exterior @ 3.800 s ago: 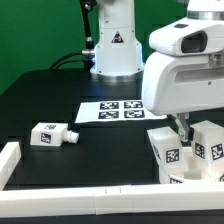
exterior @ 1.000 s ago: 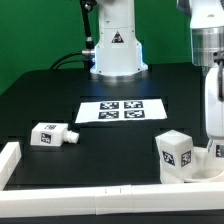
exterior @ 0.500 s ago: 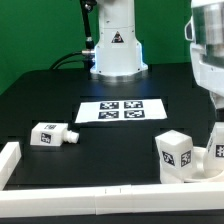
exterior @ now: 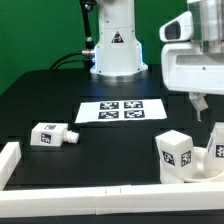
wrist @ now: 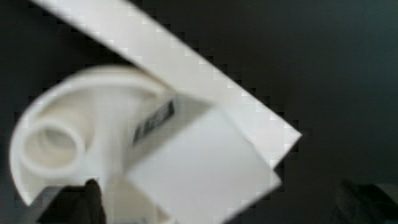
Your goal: Assemble stool
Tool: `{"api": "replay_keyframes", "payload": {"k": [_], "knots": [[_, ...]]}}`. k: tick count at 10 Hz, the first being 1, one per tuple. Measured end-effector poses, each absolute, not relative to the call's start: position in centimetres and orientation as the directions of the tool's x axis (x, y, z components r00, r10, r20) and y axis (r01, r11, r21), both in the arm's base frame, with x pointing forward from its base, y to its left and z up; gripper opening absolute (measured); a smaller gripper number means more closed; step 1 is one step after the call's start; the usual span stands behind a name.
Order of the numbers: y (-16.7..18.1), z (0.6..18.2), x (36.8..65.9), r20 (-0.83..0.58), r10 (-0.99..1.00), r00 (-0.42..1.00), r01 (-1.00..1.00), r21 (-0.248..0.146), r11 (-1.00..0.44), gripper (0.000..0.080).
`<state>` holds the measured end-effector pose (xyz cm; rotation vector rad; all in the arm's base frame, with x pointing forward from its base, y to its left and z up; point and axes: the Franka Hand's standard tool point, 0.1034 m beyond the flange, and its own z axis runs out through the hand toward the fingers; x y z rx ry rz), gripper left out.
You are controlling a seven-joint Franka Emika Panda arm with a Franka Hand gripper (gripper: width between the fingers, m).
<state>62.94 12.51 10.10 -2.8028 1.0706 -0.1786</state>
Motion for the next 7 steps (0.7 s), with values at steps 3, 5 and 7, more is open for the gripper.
{"api": "replay_keyframes", "payload": {"k": [3,5,7], "knots": [[12.7,9.3,62.5,0.116,-0.363,0.925,-0.351,-0.113,-0.93,0.0649],[12.4,9.3,62.6,0.134,-0.234,0.963,-0.226,-0.075,-0.971,0.0649],[13.8,10.0,63.1,0.133,0.223,0.966,0.219,0.04,-0.975,0.0649]]}}
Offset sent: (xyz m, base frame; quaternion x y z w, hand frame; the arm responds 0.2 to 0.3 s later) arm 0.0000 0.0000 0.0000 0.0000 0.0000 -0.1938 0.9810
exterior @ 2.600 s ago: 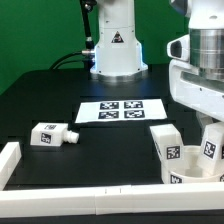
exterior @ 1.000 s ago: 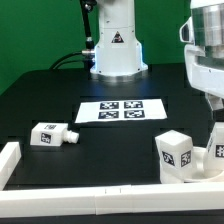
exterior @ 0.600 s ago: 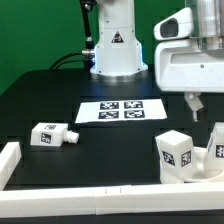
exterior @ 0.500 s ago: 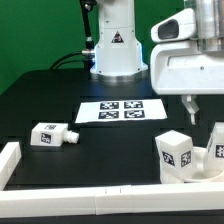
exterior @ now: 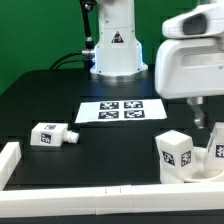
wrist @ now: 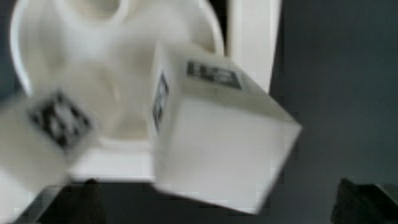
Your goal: Assemble stool
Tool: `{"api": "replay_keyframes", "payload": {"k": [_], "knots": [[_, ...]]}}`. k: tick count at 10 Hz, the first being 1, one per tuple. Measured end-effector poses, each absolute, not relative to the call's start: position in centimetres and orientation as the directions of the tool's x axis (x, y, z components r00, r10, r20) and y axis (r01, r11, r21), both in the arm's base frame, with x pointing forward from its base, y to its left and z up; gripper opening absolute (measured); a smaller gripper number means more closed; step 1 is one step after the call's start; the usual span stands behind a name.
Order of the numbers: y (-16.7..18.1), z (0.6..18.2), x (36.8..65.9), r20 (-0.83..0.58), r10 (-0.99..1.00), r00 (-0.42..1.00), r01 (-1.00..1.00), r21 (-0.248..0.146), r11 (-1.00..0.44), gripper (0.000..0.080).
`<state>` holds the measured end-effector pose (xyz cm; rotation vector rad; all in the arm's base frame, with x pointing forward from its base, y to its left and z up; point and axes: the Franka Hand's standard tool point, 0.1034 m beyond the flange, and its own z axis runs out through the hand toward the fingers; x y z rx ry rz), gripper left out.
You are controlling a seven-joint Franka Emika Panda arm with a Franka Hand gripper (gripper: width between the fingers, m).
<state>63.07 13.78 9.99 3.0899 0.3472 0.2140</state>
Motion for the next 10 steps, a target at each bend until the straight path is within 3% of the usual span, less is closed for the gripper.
{"api": "replay_keyframes", "payload": {"k": [6,8,10], "knots": [[13.0,10.0,63.0,0.059,0.61,0.791,0.601,0.113,-0.791,0.0649],[13.7,9.0,62.3,-0.053,0.841,0.539,0.838,0.133,-0.529,0.0649],[13.3,7.6,62.3,-0.106,0.903,0.417,0.906,0.126,-0.404,0.0649]]}}
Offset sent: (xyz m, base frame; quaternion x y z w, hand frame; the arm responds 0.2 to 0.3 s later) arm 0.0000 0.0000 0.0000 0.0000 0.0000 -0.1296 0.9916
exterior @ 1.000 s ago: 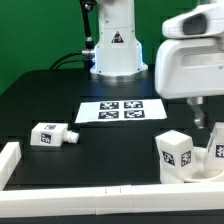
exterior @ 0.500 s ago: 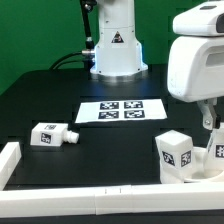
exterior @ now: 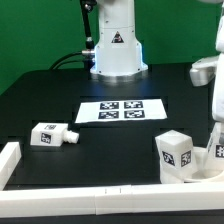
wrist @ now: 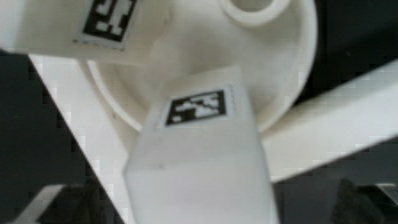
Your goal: Assemble stool
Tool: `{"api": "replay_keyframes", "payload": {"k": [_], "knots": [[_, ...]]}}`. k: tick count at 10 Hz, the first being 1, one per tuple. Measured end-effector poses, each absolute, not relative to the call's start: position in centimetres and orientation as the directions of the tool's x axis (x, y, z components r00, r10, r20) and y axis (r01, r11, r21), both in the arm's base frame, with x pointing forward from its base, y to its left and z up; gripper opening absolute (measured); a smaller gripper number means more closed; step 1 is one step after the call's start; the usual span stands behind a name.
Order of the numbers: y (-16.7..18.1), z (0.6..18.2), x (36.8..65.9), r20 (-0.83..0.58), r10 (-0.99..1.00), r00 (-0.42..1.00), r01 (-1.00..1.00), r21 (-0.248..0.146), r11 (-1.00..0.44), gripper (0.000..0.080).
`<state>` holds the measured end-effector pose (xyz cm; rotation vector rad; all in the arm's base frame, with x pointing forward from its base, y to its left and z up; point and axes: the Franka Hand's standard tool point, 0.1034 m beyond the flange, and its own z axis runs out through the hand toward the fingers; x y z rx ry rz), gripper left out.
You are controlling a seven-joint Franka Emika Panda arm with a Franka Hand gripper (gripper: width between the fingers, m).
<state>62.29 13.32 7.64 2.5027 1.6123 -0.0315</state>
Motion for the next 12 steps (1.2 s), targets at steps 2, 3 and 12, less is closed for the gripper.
{"api": "replay_keyframes", "payload": {"k": [2,3,12], "knots": [[12.2,7.1,62.7,-0.144,0.945,0.294,0.953,0.118,-0.279,0.0649],[12.1,7.1,62.7,-0.15,0.946,0.286,0.956,0.119,-0.27,0.0649],[9.7,7.7,63.7,-0.033,0.541,0.84,0.538,0.178,-0.824,0.0338]]}}
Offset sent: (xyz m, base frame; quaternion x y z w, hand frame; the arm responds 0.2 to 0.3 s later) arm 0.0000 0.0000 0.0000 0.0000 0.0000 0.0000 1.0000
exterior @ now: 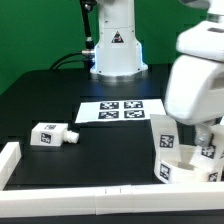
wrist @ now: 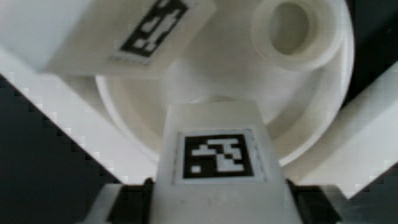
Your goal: Assemble stool
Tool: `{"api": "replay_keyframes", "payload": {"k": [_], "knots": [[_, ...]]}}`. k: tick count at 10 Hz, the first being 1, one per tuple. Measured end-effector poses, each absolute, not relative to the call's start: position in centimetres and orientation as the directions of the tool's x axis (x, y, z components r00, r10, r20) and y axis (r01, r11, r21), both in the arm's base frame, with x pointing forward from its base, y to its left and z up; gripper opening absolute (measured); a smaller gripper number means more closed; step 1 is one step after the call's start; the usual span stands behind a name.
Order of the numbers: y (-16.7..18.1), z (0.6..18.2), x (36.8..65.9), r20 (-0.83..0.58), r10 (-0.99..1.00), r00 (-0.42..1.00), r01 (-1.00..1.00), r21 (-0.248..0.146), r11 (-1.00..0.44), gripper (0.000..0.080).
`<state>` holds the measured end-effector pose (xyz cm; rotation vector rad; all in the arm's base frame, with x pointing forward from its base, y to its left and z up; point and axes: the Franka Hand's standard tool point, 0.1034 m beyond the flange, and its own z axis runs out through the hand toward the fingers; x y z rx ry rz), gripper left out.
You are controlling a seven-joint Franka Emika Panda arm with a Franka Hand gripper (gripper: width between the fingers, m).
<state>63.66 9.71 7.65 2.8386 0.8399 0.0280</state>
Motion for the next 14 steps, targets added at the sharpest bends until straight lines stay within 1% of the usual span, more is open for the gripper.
{"api": "replay_keyframes", "payload": {"k": [3,4,5,6,7,8,11,12,13,14], "knots": [[10.0,7.6,63.5,0.003,0.362,0.932,0.355,0.18,-0.917,0.0338],[9.8,7.6,63.6,0.02,0.279,0.96,0.271,0.174,-0.947,0.0338],[9.2,7.9,64.0,0.053,0.112,0.992,0.103,0.153,-0.983,0.0338],[9.2,7.6,63.9,0.074,-0.137,0.988,-0.144,0.107,-0.984,0.0338],[8.6,7.4,63.8,0.067,-0.269,0.961,-0.274,0.074,-0.959,0.0338],[8.3,7.4,63.7,0.061,-0.316,0.947,-0.319,0.067,-0.945,0.0338],[8.0,7.4,63.8,0.078,-0.521,0.85,-0.525,0.054,-0.849,0.0338],[7.6,7.5,63.8,0.083,-0.626,0.775,-0.631,0.044,-0.775,0.0338],[7.1,7.6,64.0,0.089,-0.761,0.642,-0.766,0.022,-0.643,0.0338],[6.4,7.4,63.8,0.072,-0.865,0.497,-0.867,-0.009,-0.499,0.0338]]}}
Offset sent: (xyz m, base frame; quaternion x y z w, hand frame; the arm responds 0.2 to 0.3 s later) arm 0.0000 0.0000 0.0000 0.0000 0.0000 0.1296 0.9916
